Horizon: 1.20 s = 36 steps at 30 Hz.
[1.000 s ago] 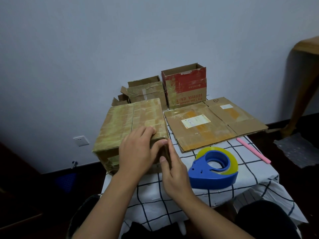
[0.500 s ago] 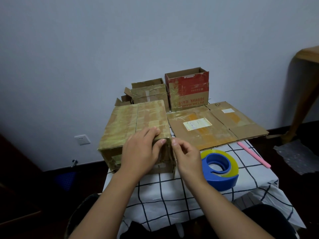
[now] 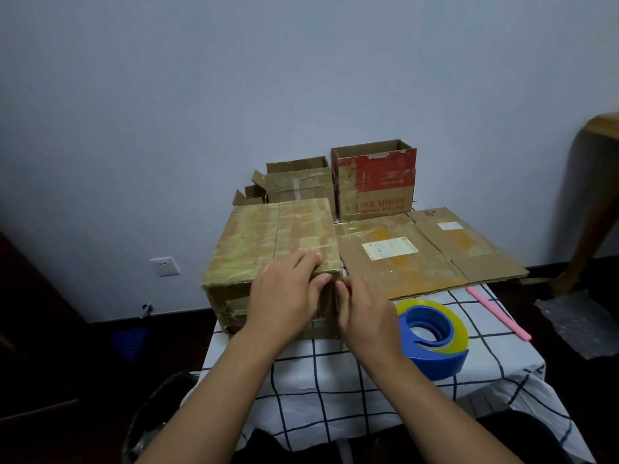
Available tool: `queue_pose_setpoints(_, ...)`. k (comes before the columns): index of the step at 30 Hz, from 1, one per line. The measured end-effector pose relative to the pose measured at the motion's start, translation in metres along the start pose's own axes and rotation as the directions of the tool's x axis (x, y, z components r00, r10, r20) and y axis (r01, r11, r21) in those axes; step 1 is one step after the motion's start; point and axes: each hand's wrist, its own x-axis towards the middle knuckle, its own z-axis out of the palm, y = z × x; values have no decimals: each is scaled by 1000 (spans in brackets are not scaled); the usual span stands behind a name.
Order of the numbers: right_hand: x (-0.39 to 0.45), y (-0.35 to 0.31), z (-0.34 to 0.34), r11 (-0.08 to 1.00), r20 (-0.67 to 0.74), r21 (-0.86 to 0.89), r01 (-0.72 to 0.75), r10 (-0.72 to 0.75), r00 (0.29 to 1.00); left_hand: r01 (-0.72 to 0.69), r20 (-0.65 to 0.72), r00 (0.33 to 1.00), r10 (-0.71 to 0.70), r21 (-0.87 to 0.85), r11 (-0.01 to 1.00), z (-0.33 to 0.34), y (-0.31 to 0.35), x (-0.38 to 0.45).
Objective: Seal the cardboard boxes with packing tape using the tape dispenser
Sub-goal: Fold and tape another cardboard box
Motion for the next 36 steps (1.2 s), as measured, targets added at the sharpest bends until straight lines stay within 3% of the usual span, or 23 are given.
queue_pose_setpoints(4, 8, 8, -4, 995, 115, -88, 41, -31, 993, -88, 8, 996, 88, 68, 994, -2, -2, -2)
queue_pose_setpoints(7, 23, 17, -14, 999, 378, -18, 42, -33, 925, -148, -47, 987, 153, 95, 984, -2, -5, -1)
queue_pose_setpoints(9, 37, 21, -23, 976, 511, 190, -107, -5, 860, -187, -96, 975, 200, 132, 974, -3, -11, -2)
queue_pose_setpoints(13, 70, 21, -17, 761, 484, 493, -423, 164, 860, -235, -229, 933, 277, 196, 952, -12, -40, -10)
queue_pose_setpoints(17, 112, 26, 13, 550, 566, 477, -686, 405, 718, -294, -224, 912, 344, 227, 928, -36, -79, -19)
queue_pose_setpoints(21, 133, 31, 40, 499, 623, 445, -744, 424, 657, -300, -127, 933, 338, 248, 921, -48, -97, -37)
queue_pose_setpoints(23, 131, 29, 53, 552, 669, 354, -755, 415, 617, -212, -96, 968, 232, 182, 960, -43, -95, -52)
queue_pose_setpoints(25, 125, 28, 62, 593, 674, 282, -755, 437, 595, 53, -91, 994, -59, -70, 996, -35, -85, -71)
queue_pose_setpoints(26, 122, 29, 66, 598, 658, 285, -749, 446, 607, 223, -61, 967, -245, -252, 942, -30, -75, -80)
queue_pose_setpoints(28, 118, 27, 68, 601, 624, 316, -734, 451, 638, 444, 25, 861, -508, -526, 726, -19, -52, -87)
queue_pose_setpoints(29, 118, 23, 66, 607, 611, 324, -725, 451, 651, 484, 43, 822, -567, -577, 658, -15, -41, -84)
queue_pose_setpoints(32, 119, 3, 50, 642, 558, 365, -674, 429, 710, 489, -6, 765, -643, -644, 588, -23, -30, -61)
queue_pose_setpoints(36, 97, -11, 12, 679, 409, 469, -565, 400, 820, 375, 39, 696, -717, -871, 317, -49, -78, -24)
